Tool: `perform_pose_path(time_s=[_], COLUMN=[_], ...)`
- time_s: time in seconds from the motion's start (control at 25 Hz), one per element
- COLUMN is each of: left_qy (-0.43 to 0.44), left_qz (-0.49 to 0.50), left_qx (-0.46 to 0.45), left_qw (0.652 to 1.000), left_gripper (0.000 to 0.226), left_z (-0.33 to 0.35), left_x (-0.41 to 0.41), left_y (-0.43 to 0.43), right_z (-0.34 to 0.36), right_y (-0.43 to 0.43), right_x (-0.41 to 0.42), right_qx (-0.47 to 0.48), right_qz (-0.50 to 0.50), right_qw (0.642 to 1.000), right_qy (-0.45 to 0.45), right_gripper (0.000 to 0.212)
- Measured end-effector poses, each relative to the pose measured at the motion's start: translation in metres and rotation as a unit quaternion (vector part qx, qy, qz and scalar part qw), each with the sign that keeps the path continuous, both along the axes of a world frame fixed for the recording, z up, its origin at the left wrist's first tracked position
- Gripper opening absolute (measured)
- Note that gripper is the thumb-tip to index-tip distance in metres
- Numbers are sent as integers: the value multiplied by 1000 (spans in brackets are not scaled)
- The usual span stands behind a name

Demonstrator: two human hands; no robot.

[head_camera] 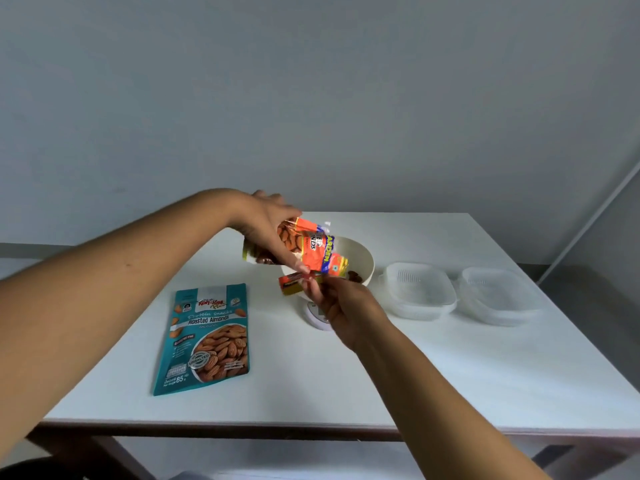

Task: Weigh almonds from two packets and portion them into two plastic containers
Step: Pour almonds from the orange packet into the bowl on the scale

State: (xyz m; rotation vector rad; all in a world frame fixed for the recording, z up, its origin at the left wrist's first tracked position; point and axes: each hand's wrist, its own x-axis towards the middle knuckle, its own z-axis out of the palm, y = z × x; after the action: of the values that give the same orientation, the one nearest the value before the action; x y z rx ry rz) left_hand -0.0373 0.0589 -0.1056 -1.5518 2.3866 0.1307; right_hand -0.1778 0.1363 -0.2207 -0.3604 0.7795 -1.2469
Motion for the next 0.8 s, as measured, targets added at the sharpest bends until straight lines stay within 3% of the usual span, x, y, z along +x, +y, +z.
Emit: perform_pose_path(time_s=[0.12, 0.2, 0.28, 0.36, 0.48, 0.64, 0.8], left_qy=[266, 360, 426, 502, 557, 568, 577], left_qz=[58, 99, 142, 168, 187, 164, 151], left_qx=[16, 12, 21, 19, 37, 79, 65], left_qw=[962, 928, 893, 848, 808, 802, 800], left_gripper=[68, 44, 33, 31, 32, 24, 21], left_z=[-9, -29, -56, -82, -104, -111, -106], left_x=[23, 32, 35, 35, 29, 18, 15], left_y=[20, 32, 48, 67, 93, 115, 121], right_z=[4, 6, 9, 13, 11, 10, 10], right_y=[0, 2, 4, 9, 15, 19, 23], right_x=[-16, -23, -26, -26, -25, -30, -38], right_qx=[-75, -116, -135, -140, -175, -184, -220], right_qz=[-47, -66, -95, -112, -134, -151, -107], right_qw=[980, 958, 952, 963, 946, 915, 881], right_qy=[180, 253, 257, 200, 237, 325, 404], right_gripper=[23, 22, 24, 29, 30, 26, 19])
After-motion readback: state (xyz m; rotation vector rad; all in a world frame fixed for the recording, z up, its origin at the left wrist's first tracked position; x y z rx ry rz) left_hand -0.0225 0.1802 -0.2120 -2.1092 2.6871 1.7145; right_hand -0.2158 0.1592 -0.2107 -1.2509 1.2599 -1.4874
